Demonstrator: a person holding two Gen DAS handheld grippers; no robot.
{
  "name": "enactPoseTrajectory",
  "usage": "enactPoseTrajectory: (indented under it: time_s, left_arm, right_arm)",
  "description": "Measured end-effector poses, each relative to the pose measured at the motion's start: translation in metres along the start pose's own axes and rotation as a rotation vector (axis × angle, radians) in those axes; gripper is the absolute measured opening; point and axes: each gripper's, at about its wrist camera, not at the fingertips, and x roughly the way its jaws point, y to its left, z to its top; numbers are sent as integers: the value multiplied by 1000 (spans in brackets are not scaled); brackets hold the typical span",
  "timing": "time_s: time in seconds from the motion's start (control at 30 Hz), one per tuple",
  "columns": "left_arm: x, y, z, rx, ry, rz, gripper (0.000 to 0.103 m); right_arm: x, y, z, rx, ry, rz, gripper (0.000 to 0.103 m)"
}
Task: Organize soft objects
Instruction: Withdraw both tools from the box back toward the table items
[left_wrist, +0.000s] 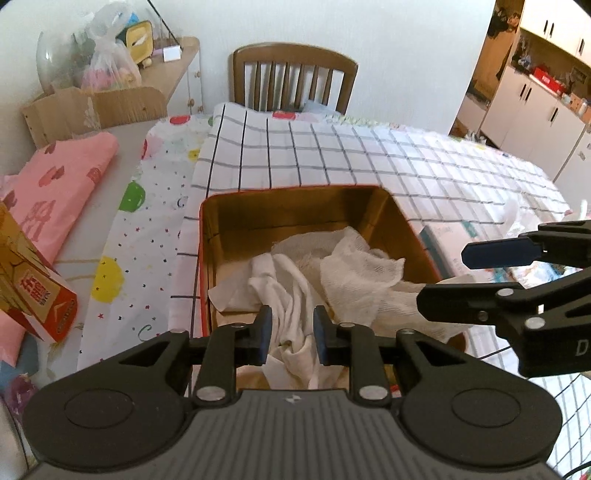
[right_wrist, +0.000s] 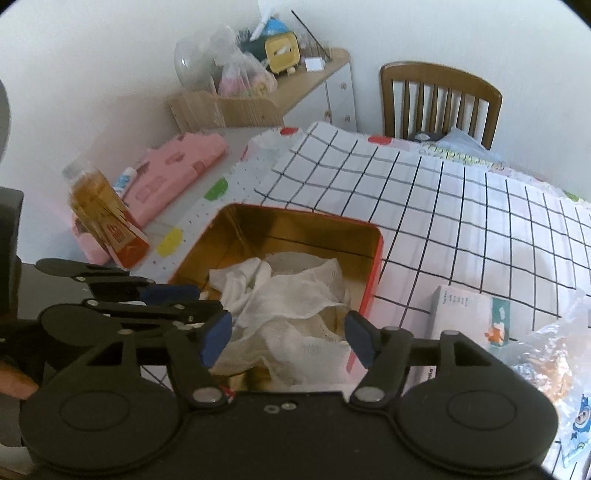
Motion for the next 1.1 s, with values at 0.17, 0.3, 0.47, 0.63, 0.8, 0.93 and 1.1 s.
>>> enactPoseTrajectory:
  time_s: [0.17, 0.3, 0.47, 0.63, 0.8, 0.93, 1.1]
  left_arm:
    - [-27, -13, 1, 33, -61, 3, 23]
    - [-46, -27, 3, 46, -104, -4, 23]
    - [-66, -48, 4, 54, -151, -21, 52]
    - [-83, -66, 4, 51, -197, -43, 77]
    - [-92, -91, 2, 84, -231, -47, 78]
    - [-98, -115, -1, 101, -258, -69, 87]
    - [-96, -146, -3, 119, -268, -103, 87]
  right_arm:
    - [-26, -3, -5, 7, -46, 17, 70]
    - [-48, -6, -8, 24, -97, 27, 72]
    - [-76, -9, -18, 11, -160, 25, 76]
    - [-106, -19, -32, 6, -217, 12, 80]
    - [-136, -35, -51, 15, -261, -4, 85]
    - [-159, -53, -69, 37, -290, -25, 88]
    - [-181, -78, -88, 59, -308, -66, 94]
